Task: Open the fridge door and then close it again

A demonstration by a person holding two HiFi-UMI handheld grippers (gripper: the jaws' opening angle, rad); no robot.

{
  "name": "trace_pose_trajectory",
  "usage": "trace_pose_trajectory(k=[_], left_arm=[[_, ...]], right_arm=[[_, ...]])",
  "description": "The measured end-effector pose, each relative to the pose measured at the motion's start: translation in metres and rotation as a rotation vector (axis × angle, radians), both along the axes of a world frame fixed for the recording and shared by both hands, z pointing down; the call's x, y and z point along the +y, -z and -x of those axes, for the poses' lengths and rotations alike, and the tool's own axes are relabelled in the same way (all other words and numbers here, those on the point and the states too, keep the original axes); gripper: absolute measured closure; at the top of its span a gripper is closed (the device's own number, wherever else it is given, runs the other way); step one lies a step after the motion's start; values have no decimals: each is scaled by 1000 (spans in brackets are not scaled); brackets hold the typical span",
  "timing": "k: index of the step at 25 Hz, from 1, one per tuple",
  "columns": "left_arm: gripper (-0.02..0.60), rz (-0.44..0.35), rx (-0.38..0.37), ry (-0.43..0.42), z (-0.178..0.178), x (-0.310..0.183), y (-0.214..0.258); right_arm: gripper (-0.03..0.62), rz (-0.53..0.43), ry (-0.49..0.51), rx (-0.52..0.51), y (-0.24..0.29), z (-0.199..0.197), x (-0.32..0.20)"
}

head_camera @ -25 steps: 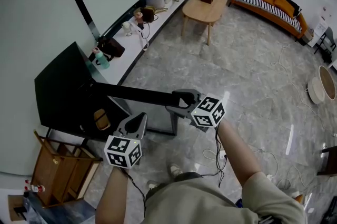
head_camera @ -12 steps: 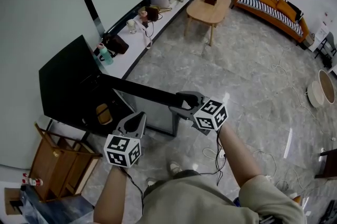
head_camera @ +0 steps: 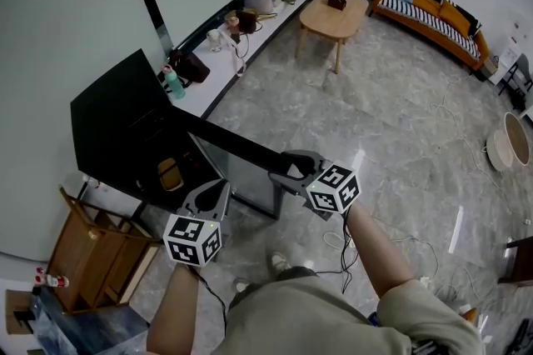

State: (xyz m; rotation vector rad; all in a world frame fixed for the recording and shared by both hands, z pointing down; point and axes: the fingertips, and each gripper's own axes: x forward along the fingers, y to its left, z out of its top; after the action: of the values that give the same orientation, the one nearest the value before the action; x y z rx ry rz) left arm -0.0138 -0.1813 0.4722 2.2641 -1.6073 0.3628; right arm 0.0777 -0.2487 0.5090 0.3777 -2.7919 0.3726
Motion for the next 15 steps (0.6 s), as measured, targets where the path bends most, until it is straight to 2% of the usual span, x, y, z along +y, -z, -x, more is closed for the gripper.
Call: trace_pose_trajectory(k=[10, 15], left_arm=[[571, -10, 4, 42, 18, 43, 6], [571, -16, 0, 78, 35, 61, 7]], right_arm=[[361, 2, 3, 28, 1, 15, 43], [359, 3, -28, 27, 3, 23, 57]])
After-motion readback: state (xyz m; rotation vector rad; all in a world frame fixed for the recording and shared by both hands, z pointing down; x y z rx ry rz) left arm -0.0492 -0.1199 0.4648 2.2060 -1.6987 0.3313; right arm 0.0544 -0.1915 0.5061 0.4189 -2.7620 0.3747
